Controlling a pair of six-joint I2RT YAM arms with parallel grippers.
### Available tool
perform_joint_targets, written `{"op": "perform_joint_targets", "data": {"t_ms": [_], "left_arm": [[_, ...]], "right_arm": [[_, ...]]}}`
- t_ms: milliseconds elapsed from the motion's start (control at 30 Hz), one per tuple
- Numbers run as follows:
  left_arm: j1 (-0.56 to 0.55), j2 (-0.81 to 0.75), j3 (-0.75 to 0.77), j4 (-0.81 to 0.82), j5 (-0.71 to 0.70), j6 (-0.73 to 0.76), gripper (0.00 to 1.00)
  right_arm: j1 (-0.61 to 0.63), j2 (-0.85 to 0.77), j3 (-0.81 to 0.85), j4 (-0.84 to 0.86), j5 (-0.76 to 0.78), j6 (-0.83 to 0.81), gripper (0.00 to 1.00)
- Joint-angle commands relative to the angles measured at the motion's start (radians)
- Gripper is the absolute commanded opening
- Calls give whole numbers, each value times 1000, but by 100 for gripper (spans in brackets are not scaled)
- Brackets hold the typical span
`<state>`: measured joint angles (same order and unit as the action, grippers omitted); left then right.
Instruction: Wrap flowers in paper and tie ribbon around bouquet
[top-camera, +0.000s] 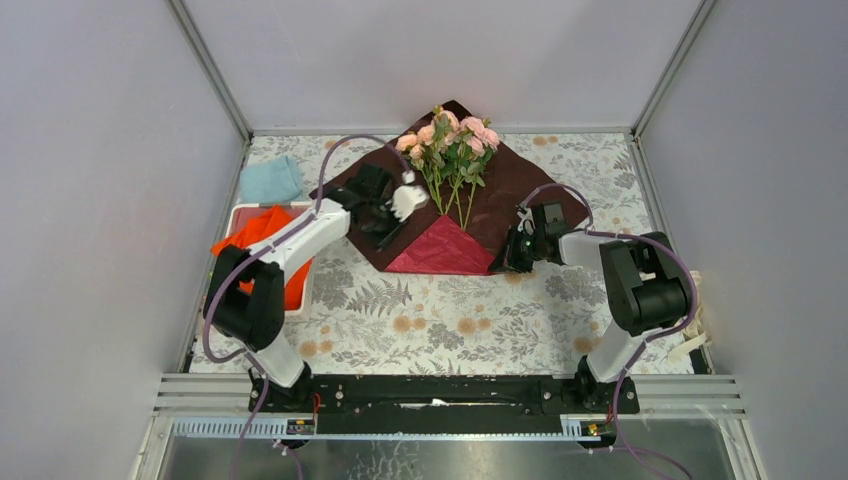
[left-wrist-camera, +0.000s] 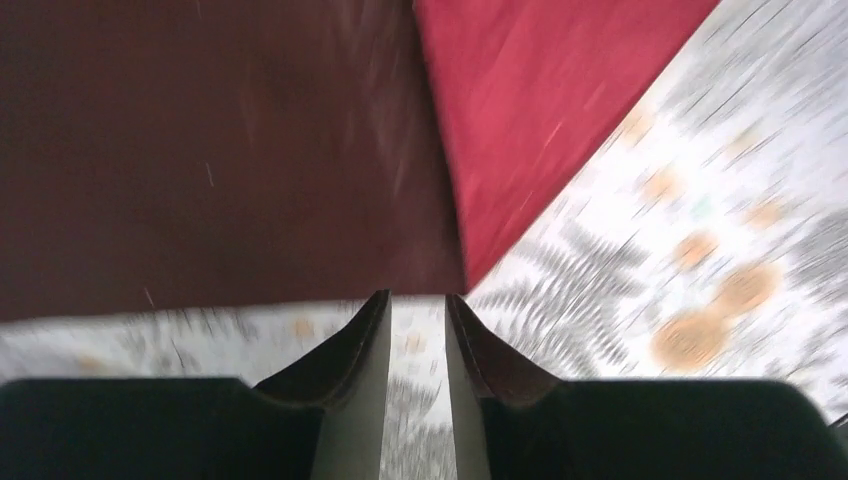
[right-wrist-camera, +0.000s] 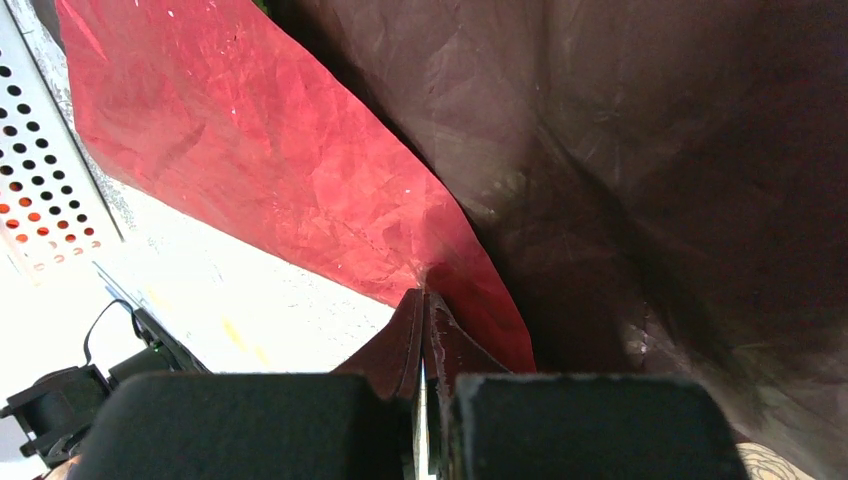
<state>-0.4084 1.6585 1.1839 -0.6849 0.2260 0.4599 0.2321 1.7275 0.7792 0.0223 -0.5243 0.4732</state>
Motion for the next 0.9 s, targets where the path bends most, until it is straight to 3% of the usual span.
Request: {"op": "perform_joint_targets", "data": {"t_ms": [0, 100, 233, 467, 600, 733, 867], "left_arm": [[-152, 63, 151, 74, 95, -113, 33], [-221, 188, 212, 170, 92, -193, 33], [-234, 347, 331, 231, 57, -271, 34], [-236, 438, 336, 266, -8, -303, 34], [-236, 448, 306, 266, -10, -316, 34], [-237, 449, 263, 270, 3, -336, 34], [-246, 454, 237, 284, 3, -346, 34]], "right_arm": [[-2, -13, -10, -68, 205, -7, 0], [-2, -33, -11, -57, 221, 10, 1], [-1, -62, -7, -85, 236, 6, 5], [-4, -205, -8, -219, 341, -68, 13], [-7, -381, -63, -215, 430, -34, 46], [-6, -498, -196, -114, 411, 130, 55], [-4, -499, -323, 47, 325, 313, 64]]}}
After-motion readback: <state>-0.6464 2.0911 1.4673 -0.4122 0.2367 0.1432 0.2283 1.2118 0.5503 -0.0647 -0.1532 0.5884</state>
